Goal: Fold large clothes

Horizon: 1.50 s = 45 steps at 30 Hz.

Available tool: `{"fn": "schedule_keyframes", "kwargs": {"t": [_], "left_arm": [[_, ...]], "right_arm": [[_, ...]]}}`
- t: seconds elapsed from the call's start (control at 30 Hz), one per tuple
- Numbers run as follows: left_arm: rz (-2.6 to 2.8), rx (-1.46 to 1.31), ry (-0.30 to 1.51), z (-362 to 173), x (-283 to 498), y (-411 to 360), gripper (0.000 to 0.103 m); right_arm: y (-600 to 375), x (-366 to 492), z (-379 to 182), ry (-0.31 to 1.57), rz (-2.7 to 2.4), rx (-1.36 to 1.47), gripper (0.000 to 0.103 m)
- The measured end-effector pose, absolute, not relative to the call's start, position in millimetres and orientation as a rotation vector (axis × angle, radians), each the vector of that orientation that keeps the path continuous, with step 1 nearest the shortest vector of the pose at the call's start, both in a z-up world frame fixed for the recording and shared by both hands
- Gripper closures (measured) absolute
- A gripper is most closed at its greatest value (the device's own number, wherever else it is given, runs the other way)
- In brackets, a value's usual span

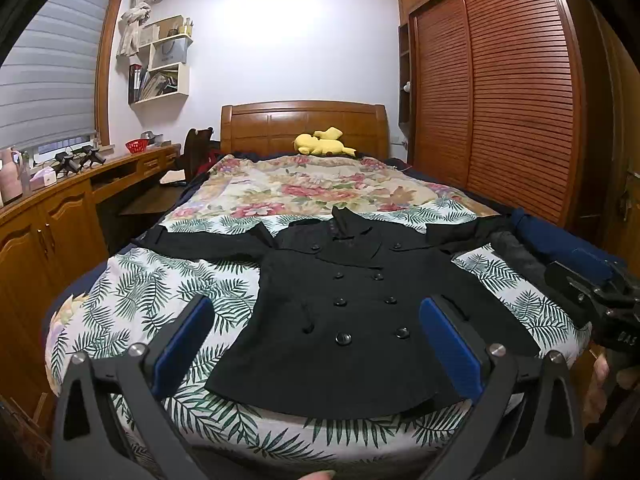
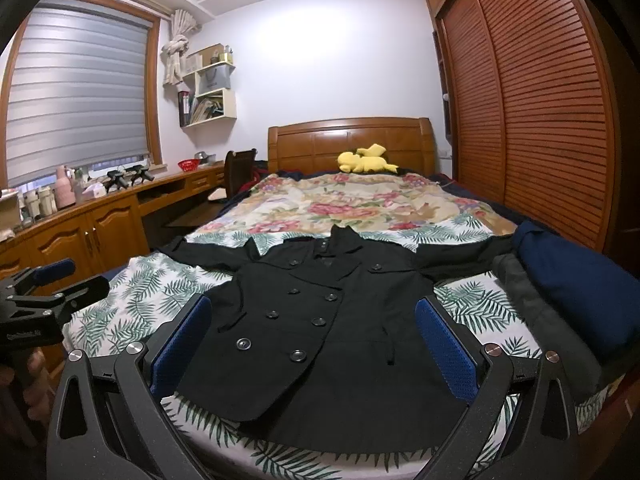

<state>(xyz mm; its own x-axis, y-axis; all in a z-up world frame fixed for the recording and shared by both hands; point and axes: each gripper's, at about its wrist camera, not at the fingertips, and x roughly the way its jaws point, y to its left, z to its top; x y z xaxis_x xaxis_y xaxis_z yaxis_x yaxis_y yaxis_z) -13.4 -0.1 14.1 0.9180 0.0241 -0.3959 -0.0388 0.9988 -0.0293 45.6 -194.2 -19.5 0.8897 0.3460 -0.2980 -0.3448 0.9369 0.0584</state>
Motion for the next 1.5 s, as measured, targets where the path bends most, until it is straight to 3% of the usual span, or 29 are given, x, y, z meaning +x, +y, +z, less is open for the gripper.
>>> {"fn": "schedule_keyframes", "kwargs": {"t": [1.17, 1.5], "left_arm": [[0.028, -0.039, 0.392, 20, -25, 0, 0.000], [0.063, -0.034, 0.457, -3, 1, 14, 0.000]], "right_arm": [[-193, 48, -21, 0.322, 0.361, 0.008, 0.000], [-186, 58, -33, 0.349, 0.382, -0.006, 0.000]]}}
